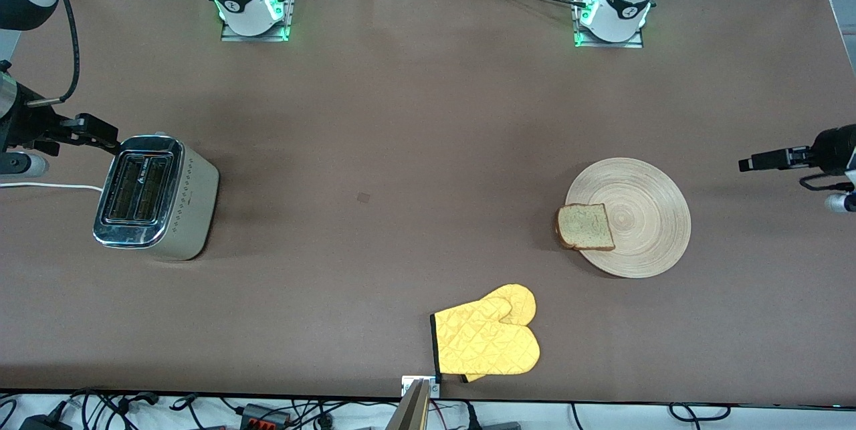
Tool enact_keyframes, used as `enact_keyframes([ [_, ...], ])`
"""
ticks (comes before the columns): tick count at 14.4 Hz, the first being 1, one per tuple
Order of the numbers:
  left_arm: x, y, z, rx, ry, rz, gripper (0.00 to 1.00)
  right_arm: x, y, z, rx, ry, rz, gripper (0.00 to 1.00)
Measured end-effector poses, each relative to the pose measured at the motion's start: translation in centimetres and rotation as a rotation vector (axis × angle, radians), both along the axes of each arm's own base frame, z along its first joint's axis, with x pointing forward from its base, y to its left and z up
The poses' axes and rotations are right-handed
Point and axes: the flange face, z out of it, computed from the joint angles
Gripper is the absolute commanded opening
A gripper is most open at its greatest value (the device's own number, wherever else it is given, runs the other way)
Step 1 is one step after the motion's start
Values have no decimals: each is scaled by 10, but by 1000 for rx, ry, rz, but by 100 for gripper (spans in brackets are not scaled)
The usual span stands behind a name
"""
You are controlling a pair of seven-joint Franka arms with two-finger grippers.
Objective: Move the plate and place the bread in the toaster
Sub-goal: 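Lower the left gripper toward the rim of the wooden plate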
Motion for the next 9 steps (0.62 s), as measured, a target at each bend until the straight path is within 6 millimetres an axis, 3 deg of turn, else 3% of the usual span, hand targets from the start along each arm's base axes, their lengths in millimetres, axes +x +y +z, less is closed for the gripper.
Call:
enact_keyframes([
  [2,5,26,-48,-110,-16,-35,100,0,0,0,1,0,0,100],
  [5,11,54,-135,-281,-72,-72,100,0,0,0,3,0,0,100],
  [9,5,85,-230,-482,-207,-55,99,0,0,0,4,0,0,100],
])
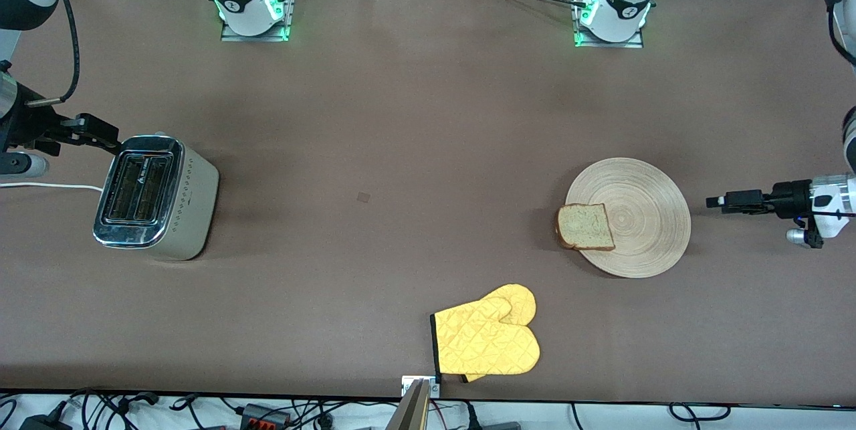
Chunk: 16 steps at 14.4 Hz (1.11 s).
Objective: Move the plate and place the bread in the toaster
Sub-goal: 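Lower the left gripper toward the rim of the wooden plate, then grip the plate rim with the left gripper and drag it toward the toaster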
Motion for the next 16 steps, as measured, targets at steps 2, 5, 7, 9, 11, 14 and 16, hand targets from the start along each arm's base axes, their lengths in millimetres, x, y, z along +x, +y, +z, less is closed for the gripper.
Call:
enact_keyframes([
  [2,-3,1,-31,-61,-9,27,94,0,0,0,1,0,0,100],
  [5,-7,-8,-66,-135,18,76,69,0,0,0,1,0,0,100],
  [7,-8,-13,-89,-179,30,123,28,0,0,0,1,1,0,100],
  [9,-8,-10,-90,-185,27,134,13,0,0,0,2,1,0,100],
  [11,-9,-11,-93,-187,31,134,8,0,0,0,2,1,0,100],
  [14,-7,-12,-90,-191,24,121,1,0,0,0,2,1,0,100],
  [16,-3,-12,-83,-197,13,98,1,0,0,0,2,1,-1,100],
])
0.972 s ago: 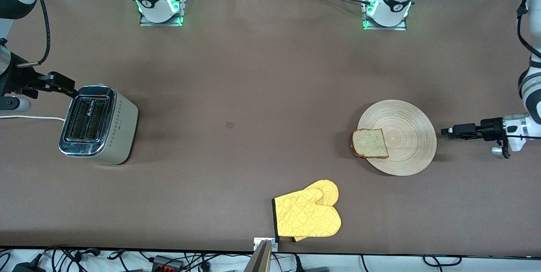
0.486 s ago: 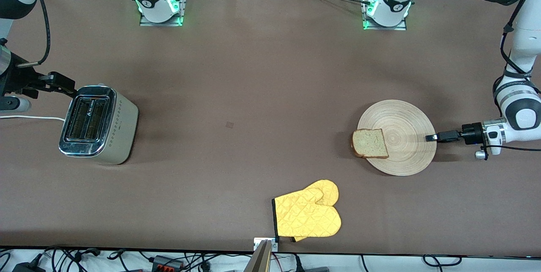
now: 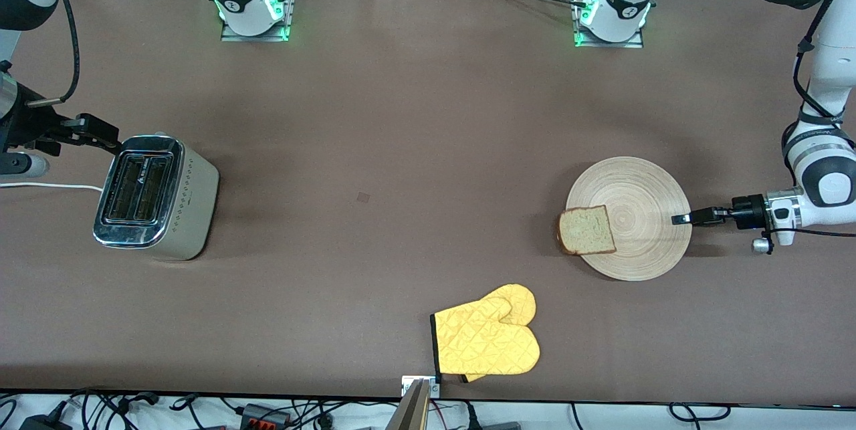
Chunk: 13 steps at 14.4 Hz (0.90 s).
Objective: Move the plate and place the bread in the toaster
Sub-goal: 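Grip the plate rim with the left gripper and drag it toward the toaster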
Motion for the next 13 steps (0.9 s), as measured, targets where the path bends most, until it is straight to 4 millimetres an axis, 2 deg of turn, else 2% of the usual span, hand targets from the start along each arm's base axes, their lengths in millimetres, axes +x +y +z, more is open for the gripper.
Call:
enact_keyframes([
  [4,1,-2,4,-14,1,-24,1,0,0,0,0,0,0,100],
  [8,10,-17,31,-97,7,-138,1,0,0,0,0,1,-1,100],
  [11,22,-51,42,-145,-11,-198,1,0,0,-1,0,1,-1,100],
  [13,34,-92,49,-182,-33,-252,1,0,0,-1,1,1,-1,100],
])
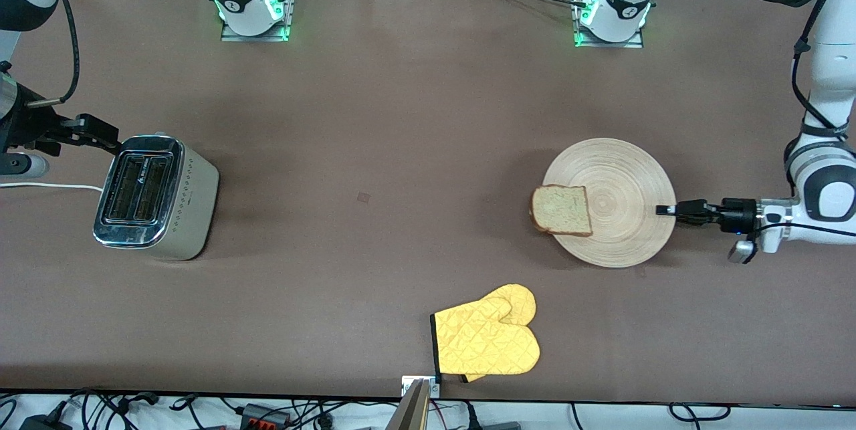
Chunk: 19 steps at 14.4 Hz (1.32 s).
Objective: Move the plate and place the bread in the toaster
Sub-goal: 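Grip the plate rim with the left gripper and drag it toward the toaster, then release the plate with the left gripper while the right gripper approaches the bread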
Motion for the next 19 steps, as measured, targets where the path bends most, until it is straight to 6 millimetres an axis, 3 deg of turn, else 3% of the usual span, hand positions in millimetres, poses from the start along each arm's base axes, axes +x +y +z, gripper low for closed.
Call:
enact_keyframes([
  [2,14,-52,3,2,-30,-52,1,0,2,0,21,1,-2,100],
  [5,28,-150,2,-6,-72,-109,1,0,3,-1,38,1,-3,100],
  [8,11,-251,-18,-25,-90,-95,1,0,3,-1,39,2,-5,100],
  [10,-5,-305,-26,-38,-92,-37,1,0,3,-1,39,2,-5,100],
  [15,-33,-403,-30,-32,-82,24,1,0,3,-1,42,2,-5,100],
  [19,-62,-453,-53,-22,-45,44,1,0,11,-1,105,4,-6,100],
])
